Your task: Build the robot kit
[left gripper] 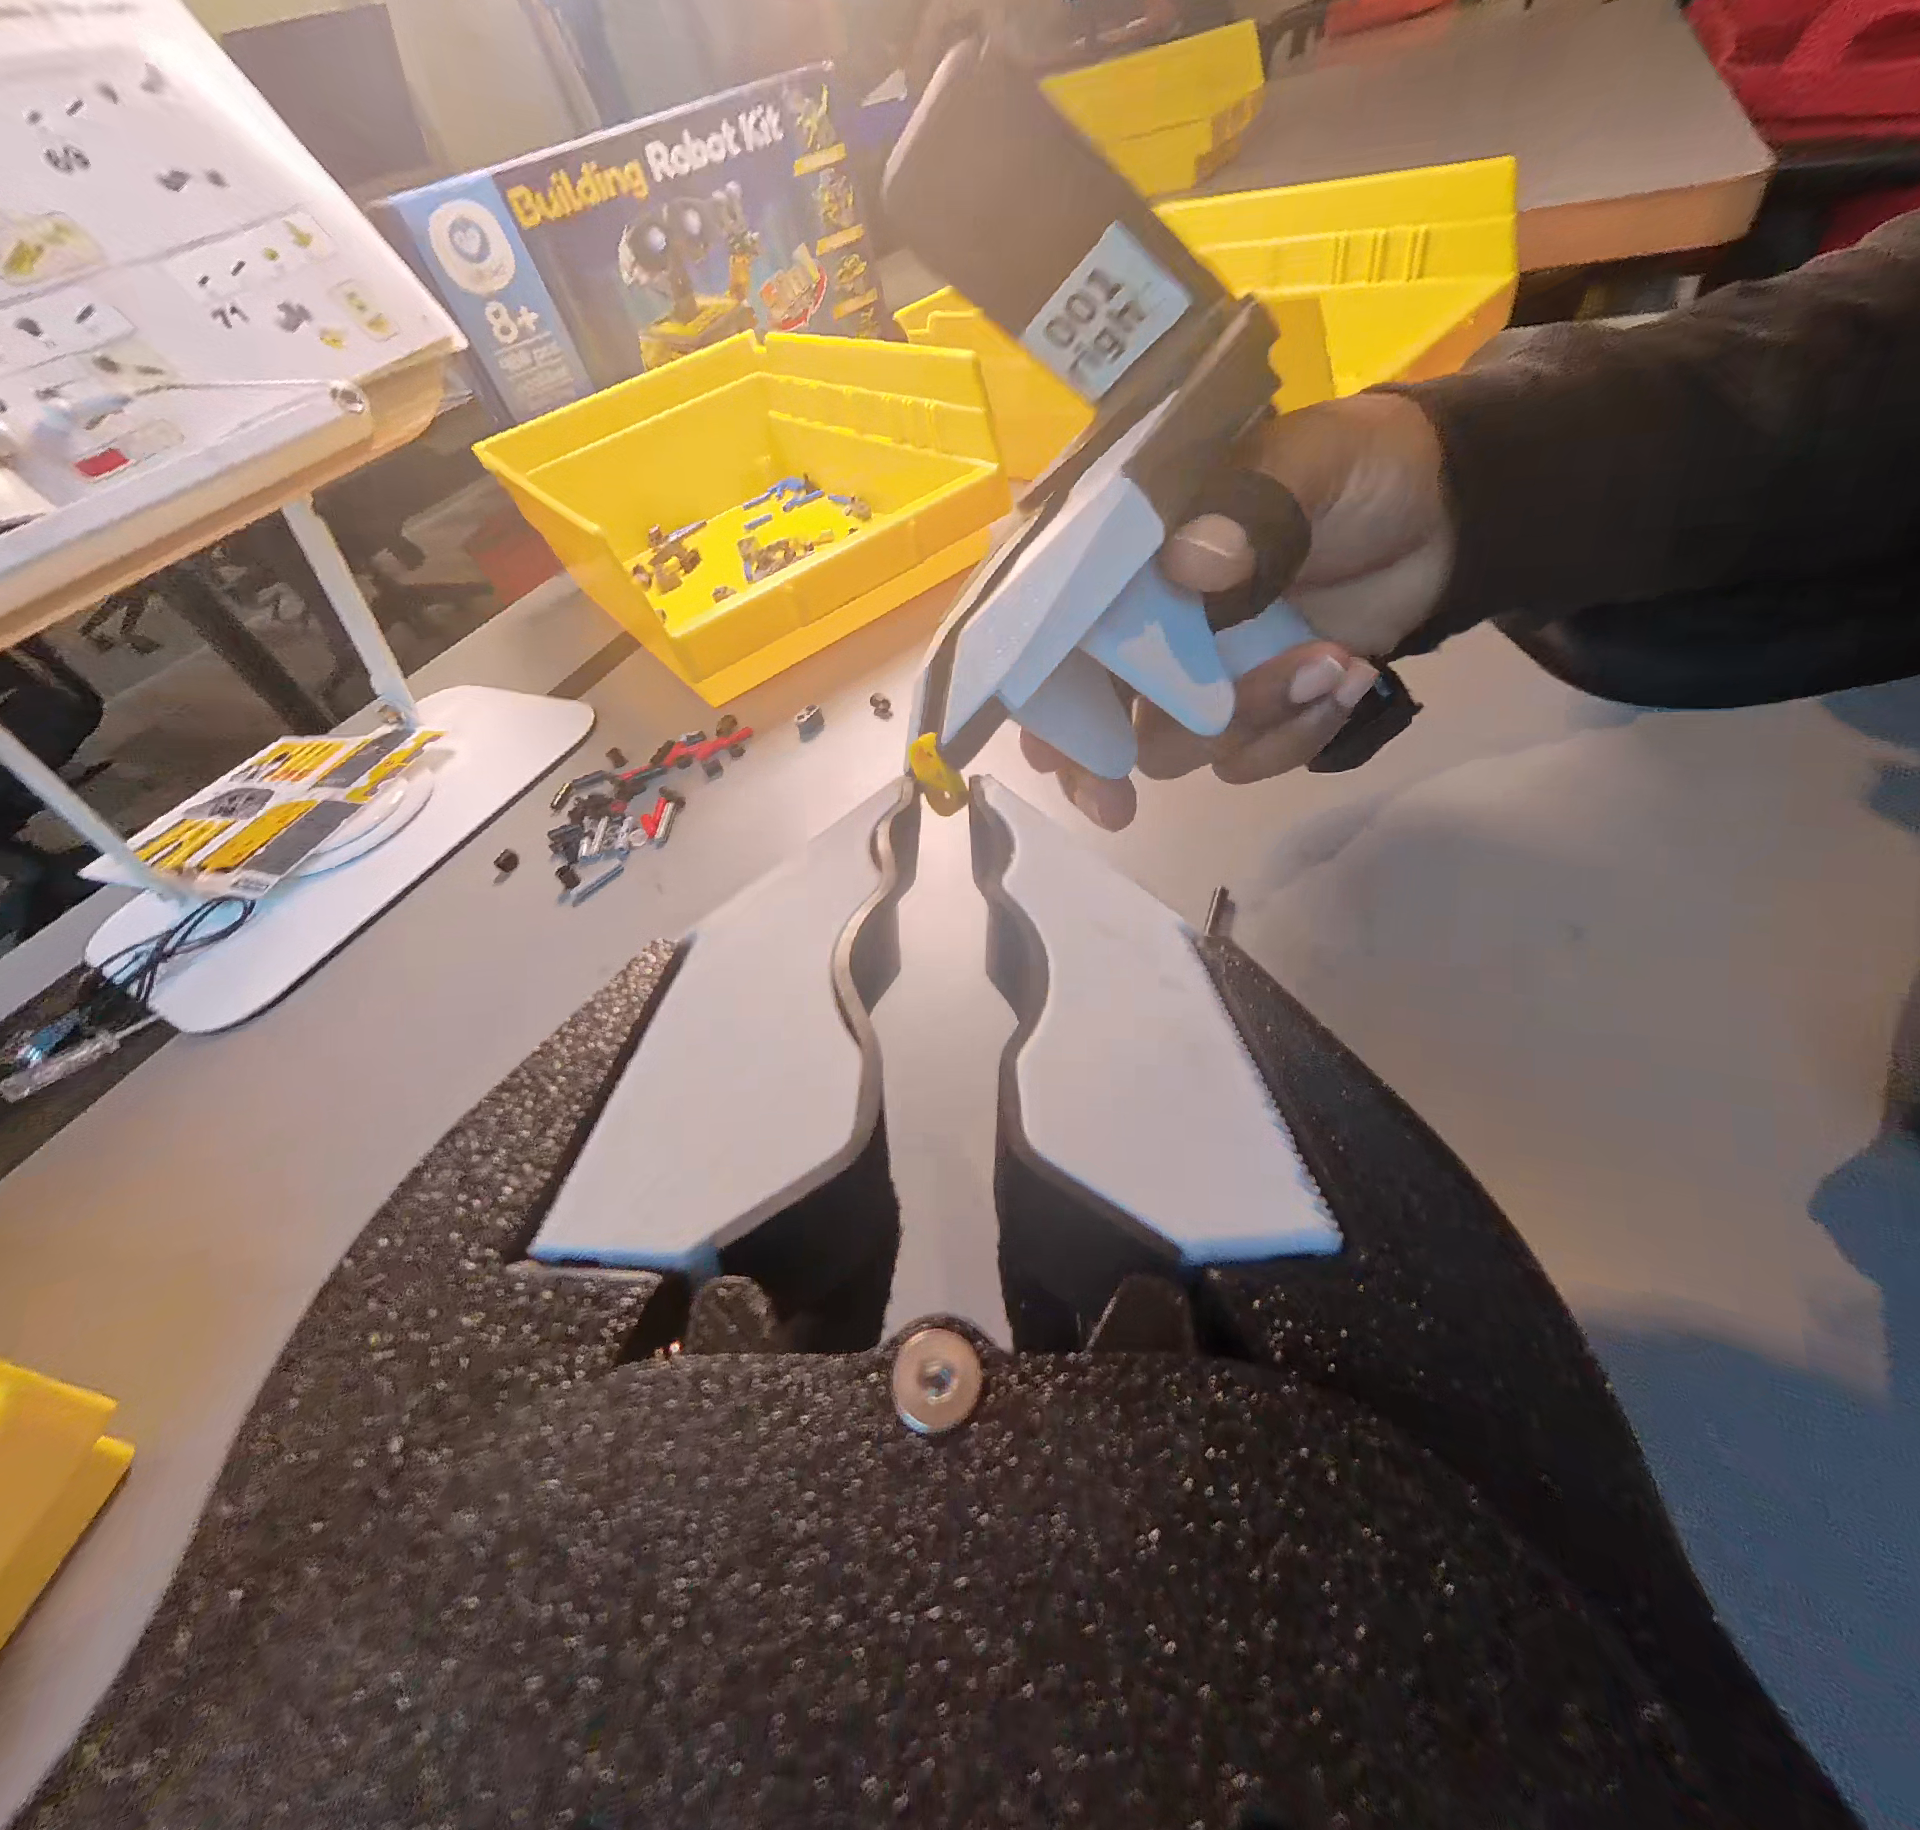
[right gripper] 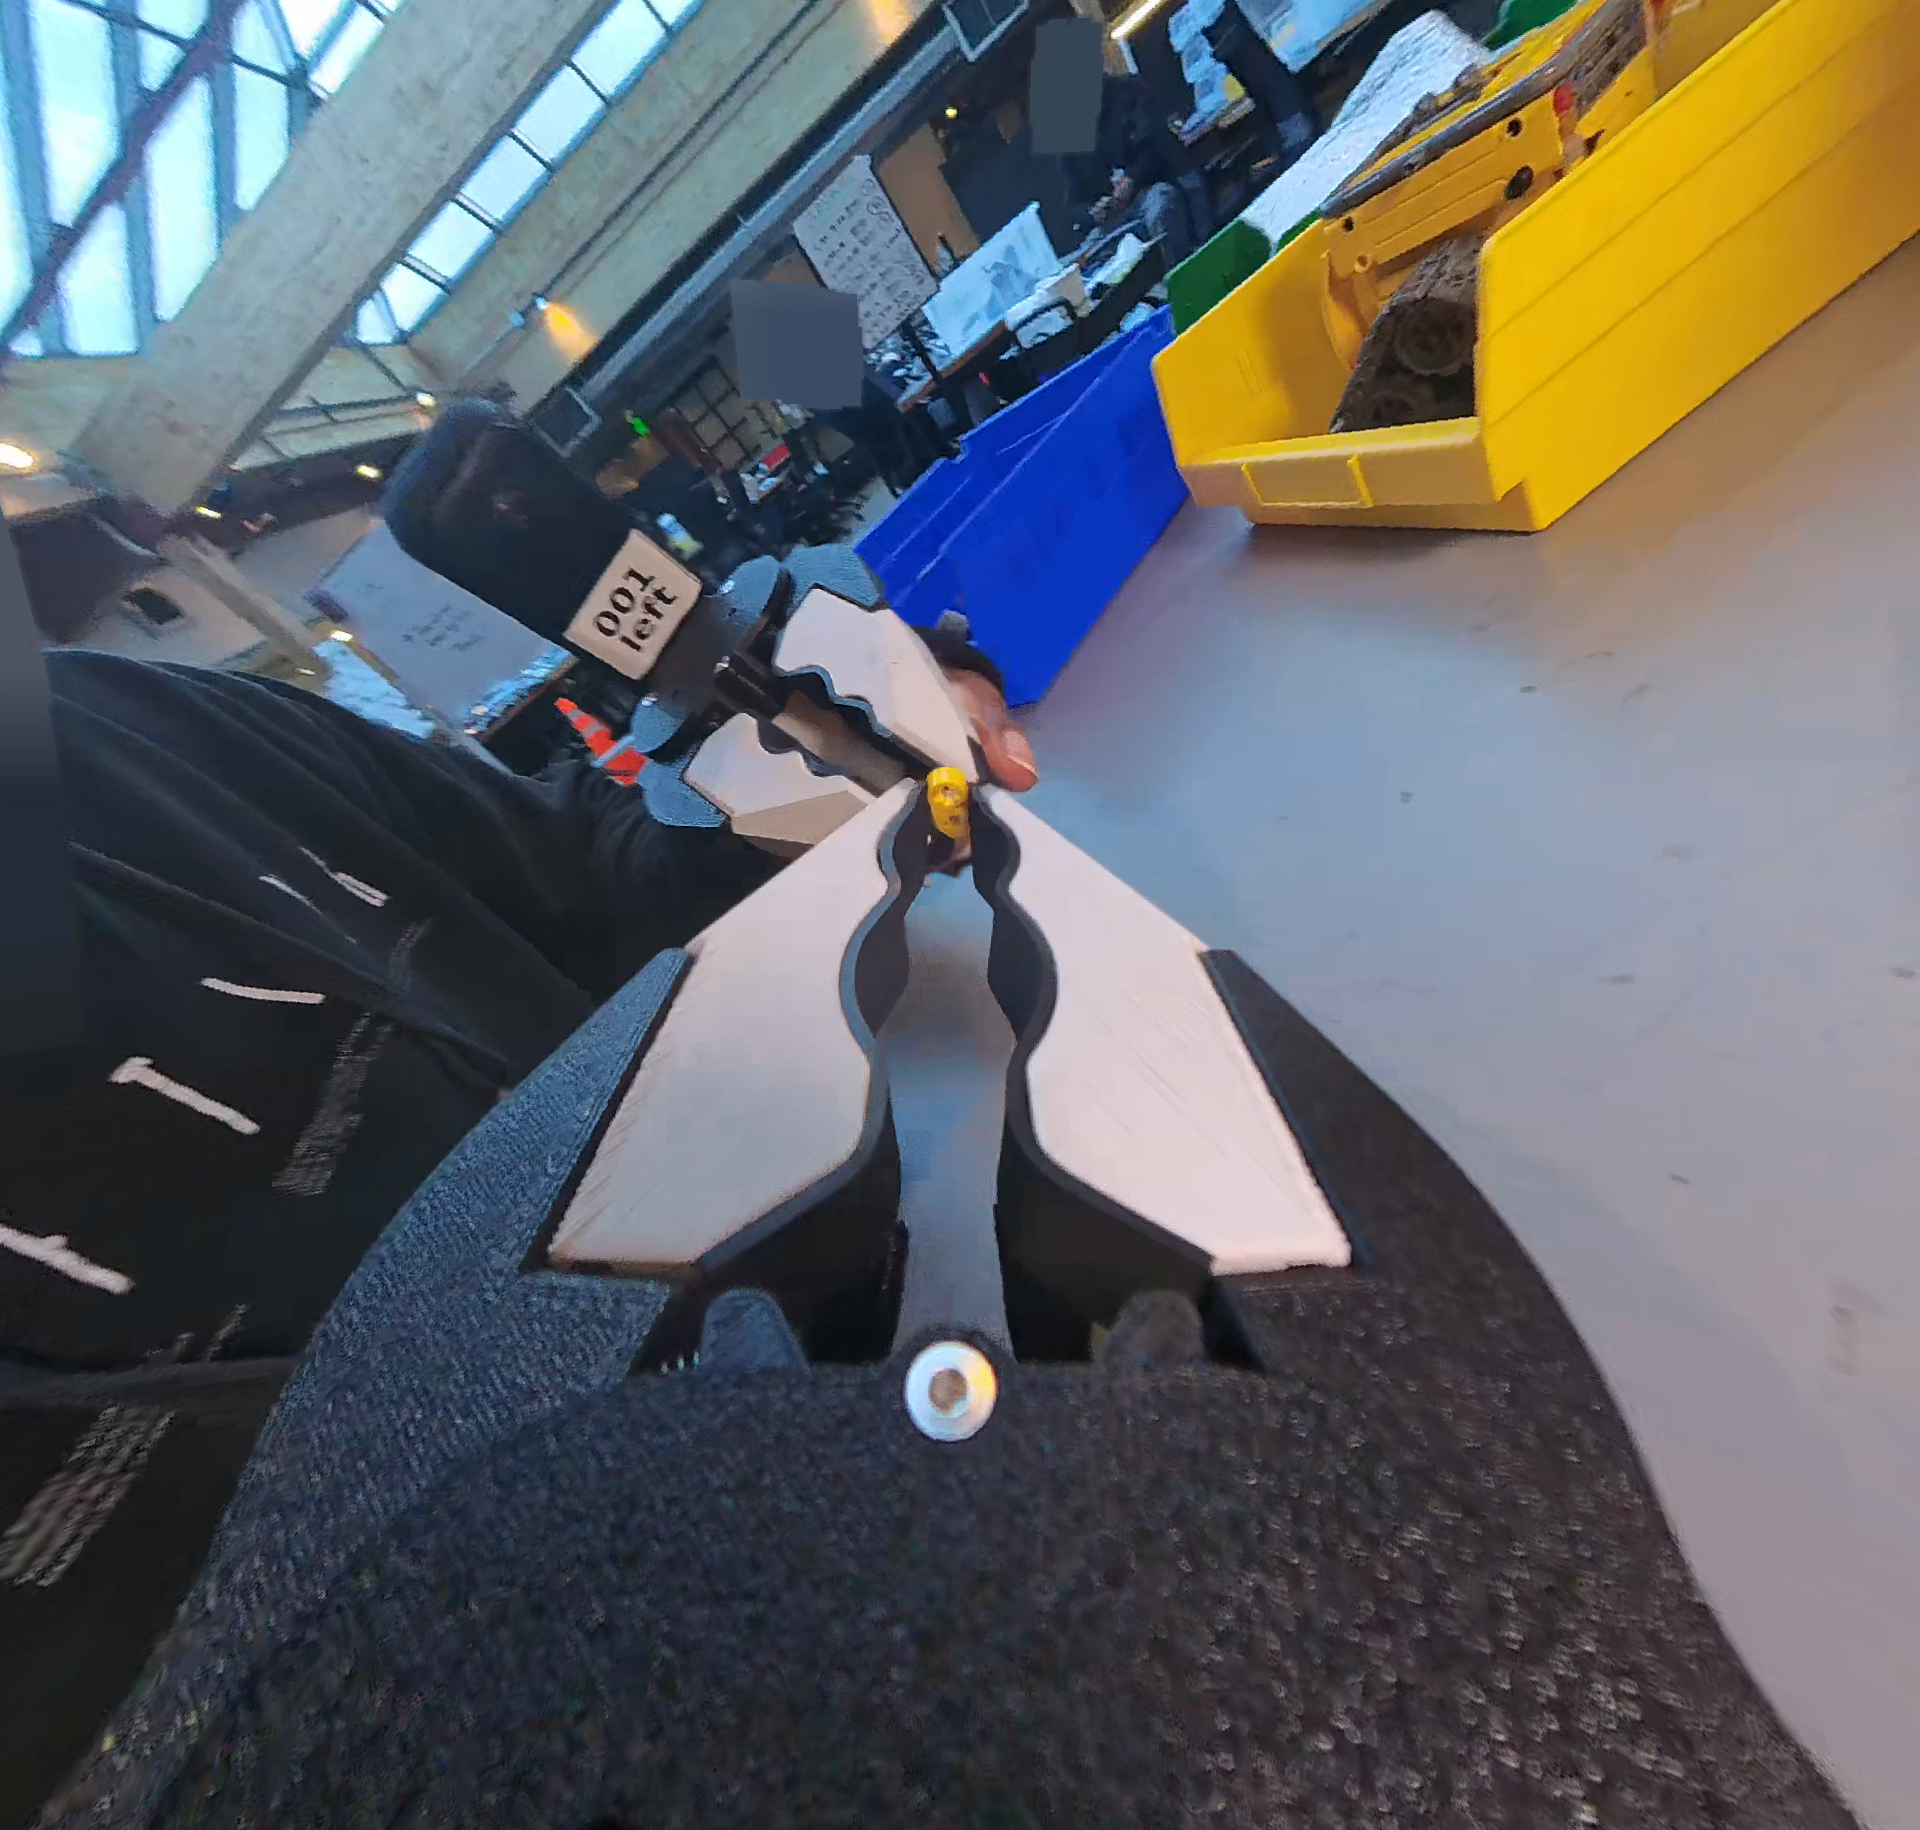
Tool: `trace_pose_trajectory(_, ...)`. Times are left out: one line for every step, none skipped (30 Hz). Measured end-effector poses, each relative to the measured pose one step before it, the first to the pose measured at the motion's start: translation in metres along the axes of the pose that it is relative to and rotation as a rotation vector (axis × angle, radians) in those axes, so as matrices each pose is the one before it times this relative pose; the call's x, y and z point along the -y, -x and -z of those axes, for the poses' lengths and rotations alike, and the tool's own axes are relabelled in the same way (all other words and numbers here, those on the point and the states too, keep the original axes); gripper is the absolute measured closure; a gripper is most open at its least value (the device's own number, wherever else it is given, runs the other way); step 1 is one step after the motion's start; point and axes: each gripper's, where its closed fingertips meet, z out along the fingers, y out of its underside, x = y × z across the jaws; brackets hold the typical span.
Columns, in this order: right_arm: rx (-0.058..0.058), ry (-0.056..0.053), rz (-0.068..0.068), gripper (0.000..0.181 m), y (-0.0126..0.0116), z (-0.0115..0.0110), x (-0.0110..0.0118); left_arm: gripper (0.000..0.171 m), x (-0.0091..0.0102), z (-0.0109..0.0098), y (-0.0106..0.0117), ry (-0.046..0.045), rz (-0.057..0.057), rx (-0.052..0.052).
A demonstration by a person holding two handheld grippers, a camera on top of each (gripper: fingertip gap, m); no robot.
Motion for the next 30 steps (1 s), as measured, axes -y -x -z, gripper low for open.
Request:
trace_pose_trajectory(0.0534,-0.0004,-0.0520,0.174,0.00498,0.00153,0.00047,0.162,0.00392,0.00135,-0.00271,-0.02543,-0.0073,-0.0185)
trace_pose_trajectory(0.0572,0.0081,-0.0578,0.173,0.00542,0.00132,-0.00116,0.157,0.00456,0.00197,-0.00250,-0.02735,-0.0172,-0.0146)
trace_pose_trajectory(0.0311,-0.0006,-0.0493,0.174,0.00167,0.00140,-0.00077,0.154,0.00373,0.00189,-0.00171,-0.01971,-0.0284,-0.0081)
trace_pose_trajectory(0.0252,-0.0002,-0.0438,0.174,0.00070,0.00134,-0.00154,0.150,0.00216,0.00162,-0.00188,-0.01012,-0.0364,-0.0074)
trace_pose_trajectory(0.0372,0.0099,-0.0515,0.175,0.00213,0.00089,-0.00342,0.146,0.00126,0.00127,-0.00253,-0.00585,-0.0376,-0.0103)
trace_pose_trajectory(0.0380,0.0119,-0.0530,0.174,0.00222,0.00009,-0.00412,0.144,0.00094,0.00097,-0.00315,-0.00568,-0.0336,-0.0135)
trace_pose_trajectory(0.0302,0.0157,-0.0413,0.174,0.00134,-0.00049,-0.00496,0.143,0.00048,0.00081,-0.00307,-0.00192,-0.0285,-0.0143)
trace_pose_trajectory(0.0159,0.0196,-0.0260,0.174,-0.00047,-0.00099,-0.00526,0.142,-0.00077,0.00041,-0.00273,0.00575,-0.0257,-0.0134)
trace_pose_trajectory(0.0124,0.0172,-0.0185,0.174,-0.00053,-0.00121,-0.00458,0.142,-0.00120,0.00044,-0.00284,0.00820,-0.0249,-0.0166)
trace_pose_trajectory(0.0182,0.0109,-0.0194,0.174,0.00024,-0.00103,-0.00304,0.142,-0.00085,0.00058,-0.00330,0.00565,-0.0224,-0.0186)
trace_pose_trajectory(0.0198,0.0097,-0.0212,0.174,0.00053,-0.00067,-0.00243,0.143,-0.00036,0.00058,-0.00327,0.00316,-0.0192,-0.0181)
trace_pose_trajectory(0.0060,0.0095,-0.0194,0.174,-0.00140,-0.00047,-0.00219,0.144,-0.00012,0.00043,-0.00354,0.00468,-0.0190,-0.0180)
trace_pose_trajectory(0.0014,0.0086,-0.0092,0.174,-0.00143,-0.00037,-0.00204,0.146,-0.00077,0.00009,-0.00333,0.00908,-0.0197,-0.0168)
trace_pose_trajectory(0.0086,0.0105,-0.0086,0.174,0.00040,-0.00044,-0.00225,0.147,-0.00128,-0.00016,-0.00308,0.01201,-0.0180,-0.0147)
trace_pose_trajectory(0.0087,0.0052,-0.0073,0.174,0.00096,-0.00037,-0.00126,0.146,-0.00149,-0.00046,-0.00308,0.01117,-0.0134,-0.0148)
trace_pose_trajectory(-0.0005,0.0025,-0.0036,0.174,-0.00003,-0.00023,-0.00052,0.146,-0.00116,-0.00063,-0.00281,0.00799,-0.0080,-0.0133)
trace_pose_trajectory(-0.0048,0.0058,-0.0008,0.174,-0.00067,0.00005,-0.00082,0.147,-0.00049,-0.00060,-0.00240,0.00350,-0.0052,-0.0103)
trace_pose_trajectory(-0.0078,0.0086,0.0000,0.174,-0.00115,-0.00005,-0.00130,0.150,0.00034,-0.00059,-0.00168,0.00013,-0.0054,-0.0059)
trace_pose_trajectory(-0.0013,0.0060,-0.0027,0.174,-0.00053,-0.00021,-0.00110,0.152,0.00036,-0.00049,-0.00116,0.00103,-0.0076,-0.0016)
trace_pose_trajectory(0.0078,0.0014,-0.0033,0.174,0.00088,-0.00013,-0.00052,0.154,-0.00066,-0.00068,-0.00114,0.00616,-0.0083,-0.0033)
trace_pose_trajectory(0.0038,0.0051,-0.0023,0.174,0.00034,-0.00028,-0.00111,0.155,-0.00164,-0.00062,-0.00085,0.00954,-0.0060,-0.0024)
trace_pose_trajectory(0.0005,0.0081,0.0016,0.174,0.00005,-0.00062,-0.00147,0.156,-0.00156,-0.00034,-0.00051,0.00677,-0.0035,-0.0016)
trace_pose_trajectory(0.0033,0.0058,0.0002,0.174,0.00054,-0.00059,-0.00086,0.156,-0.00046,-0.00003,-0.00075,0.00109,0.0007,-0.0048)
trace_pose_trajectory(0.0015,0.0050,-0.0007,0.174,0.00031,-0.00050,-0.00083,0.155,0.00046,0.00010,-0.00068,-0.00187,0.0033,-0.0056)
trace_pose_trajectory(-0.0024,0.0045,0.0014,0.174,-0.00018,-0.00043,-0.00068,0.155,0.00039,0.00007,-0.00072,-0.00059,0.0011,-0.0049)
trace_pose_trajectory(-0.0010,0.0038,0.0005,0.174,-0.00021,-0.00026,-0.00063,0.157,0.00006,-0.00011,-0.00080,0.00083,-0.0005,-0.0047)
trace_pose_trajectory(-0.0011,0.0058,0.0002,0.174,-0.00023,-0.00014,-0.00108,0.157,-0.00009,-0.00009,-0.00088,0.00083,0.0005,-0.0036)
trace_pose_trajectory(-0.0021,0.0042,0.0008,0.174,-0.00035,-0.00010,-0.00071,0.157,-0.00019,-0.00011,-0.00057,0.00152,0.0010,-0.0028)
trace_pose_trajectory(-0.0017,0.0032,0.0004,0.174,-0.00024,0.00005,-0.00054,0.157,-0.00020,-0.00015,-0.00040,0.00122,0.0019,-0.0032)
trace_pose_trajectory(-0.0003,0.0033,0.0010,0.174,0.00023,-0.00002,-0.00053,0.157,0.00009,0.00002,-0.00057,-0.00143,0.0040,-0.0041)
